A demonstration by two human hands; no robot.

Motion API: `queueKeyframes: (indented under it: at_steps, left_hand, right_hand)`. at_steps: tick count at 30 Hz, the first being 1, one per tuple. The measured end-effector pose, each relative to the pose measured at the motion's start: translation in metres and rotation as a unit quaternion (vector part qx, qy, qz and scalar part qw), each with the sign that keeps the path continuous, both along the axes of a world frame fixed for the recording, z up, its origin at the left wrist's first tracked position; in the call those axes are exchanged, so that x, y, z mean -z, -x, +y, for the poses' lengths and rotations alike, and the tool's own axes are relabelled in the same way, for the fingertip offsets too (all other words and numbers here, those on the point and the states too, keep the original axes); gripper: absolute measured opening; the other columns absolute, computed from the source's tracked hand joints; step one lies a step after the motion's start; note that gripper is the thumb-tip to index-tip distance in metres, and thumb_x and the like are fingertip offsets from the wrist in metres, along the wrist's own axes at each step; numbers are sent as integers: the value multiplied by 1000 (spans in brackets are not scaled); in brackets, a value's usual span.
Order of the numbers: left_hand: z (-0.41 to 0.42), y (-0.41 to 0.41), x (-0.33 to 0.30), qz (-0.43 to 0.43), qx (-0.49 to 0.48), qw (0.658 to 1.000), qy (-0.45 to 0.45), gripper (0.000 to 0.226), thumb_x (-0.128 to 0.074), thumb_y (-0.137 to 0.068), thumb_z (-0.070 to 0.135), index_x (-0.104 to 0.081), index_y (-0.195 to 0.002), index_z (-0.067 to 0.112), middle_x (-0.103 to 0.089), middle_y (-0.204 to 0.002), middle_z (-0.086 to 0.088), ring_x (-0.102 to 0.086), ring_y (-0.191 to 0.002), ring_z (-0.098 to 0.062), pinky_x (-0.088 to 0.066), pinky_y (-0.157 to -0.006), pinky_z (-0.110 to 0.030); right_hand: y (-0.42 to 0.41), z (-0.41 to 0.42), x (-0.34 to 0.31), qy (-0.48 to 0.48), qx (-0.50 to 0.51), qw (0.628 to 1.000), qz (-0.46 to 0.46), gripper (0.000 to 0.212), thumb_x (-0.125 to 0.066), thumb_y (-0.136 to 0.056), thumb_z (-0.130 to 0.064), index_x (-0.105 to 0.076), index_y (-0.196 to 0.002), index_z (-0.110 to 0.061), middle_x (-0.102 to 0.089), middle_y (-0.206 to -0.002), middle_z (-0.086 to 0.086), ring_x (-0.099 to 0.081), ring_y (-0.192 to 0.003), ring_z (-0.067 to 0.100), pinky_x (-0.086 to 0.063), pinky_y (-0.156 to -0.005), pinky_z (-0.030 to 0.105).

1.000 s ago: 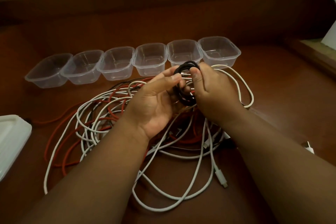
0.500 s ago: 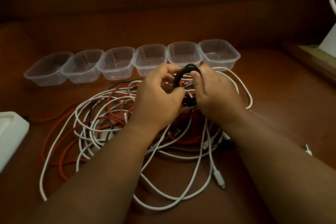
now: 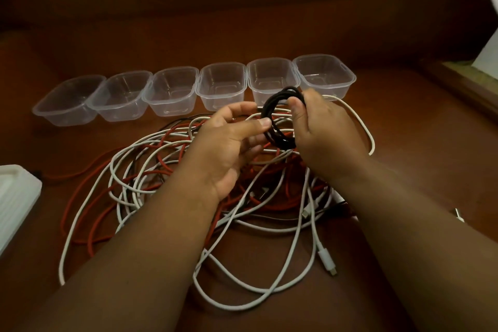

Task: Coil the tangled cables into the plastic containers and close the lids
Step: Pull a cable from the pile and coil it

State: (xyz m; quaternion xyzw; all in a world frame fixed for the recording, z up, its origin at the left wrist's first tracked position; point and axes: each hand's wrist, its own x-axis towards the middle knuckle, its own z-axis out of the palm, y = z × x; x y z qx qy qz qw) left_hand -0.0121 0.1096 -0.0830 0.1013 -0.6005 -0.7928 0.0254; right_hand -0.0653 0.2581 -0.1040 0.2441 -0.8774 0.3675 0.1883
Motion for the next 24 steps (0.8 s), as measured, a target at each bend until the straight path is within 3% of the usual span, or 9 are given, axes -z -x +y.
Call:
queueKeyframes:
  at_steps: [4,9,14,17,20,24]
  left_hand:
    - [2,-1,0,6,21,999,-34,25,-64,-86,2,-54,-101,20,-66,-79,1,-60,-63,-8,-44,-61,-23]
    - [3,0,2,14,39,999,-35,22,-55,-89,2,-49,-89,23,-58,-79,1,-53,-67,-10,-40,-62,-25]
    - [8,0,7,40,-5,998,47,29,-71,-83,5,-54,-96,25,-65,-90,-2,-59,-84,-19,-46,-66,-30]
    - [10,1,8,62,-70,984,149,28,-71,-84,3,-54,-92,23,-61,-79,5,-61,-72,-8,-51,-63,-25]
    - [8,0,9,103,-110,931,331,17,-72,-83,12,-58,-87,22,-60,-74,8,-55,-61,1,-50,-58,-16]
    - [9,-4,8,155,-122,881,430,9,-71,-84,18,-66,-81,24,-63,-72,7,-59,-64,-5,-48,-55,-15]
  right_hand:
    - [1,-1,1,-11,12,1000,3,31,-34,-106,-33,-55,-107,-10,-56,-81,-3,-56,-71,17,-41,-58,28]
    - [0,-4,2,-12,15,1000,2,30,-34,-106,-33,-54,-106,-11,-56,-85,-2,-54,-74,16,-40,-61,21]
    - [1,-6,5,13,-11,1000,1,29,-37,-106,-32,-55,-107,-10,-60,-85,0,-57,-73,17,-43,-60,29]
    - [1,-6,4,36,-21,999,16,30,-39,-106,-31,-56,-106,-6,-63,-87,6,-59,-74,21,-43,-63,33]
    - [-1,-7,5,43,-30,998,20,30,-40,-105,-30,-56,-106,-5,-64,-88,6,-59,-74,21,-43,-64,31]
    - [1,-6,5,25,-18,999,29,28,-40,-105,-30,-55,-105,-6,-58,-84,0,-52,-68,10,-42,-61,19]
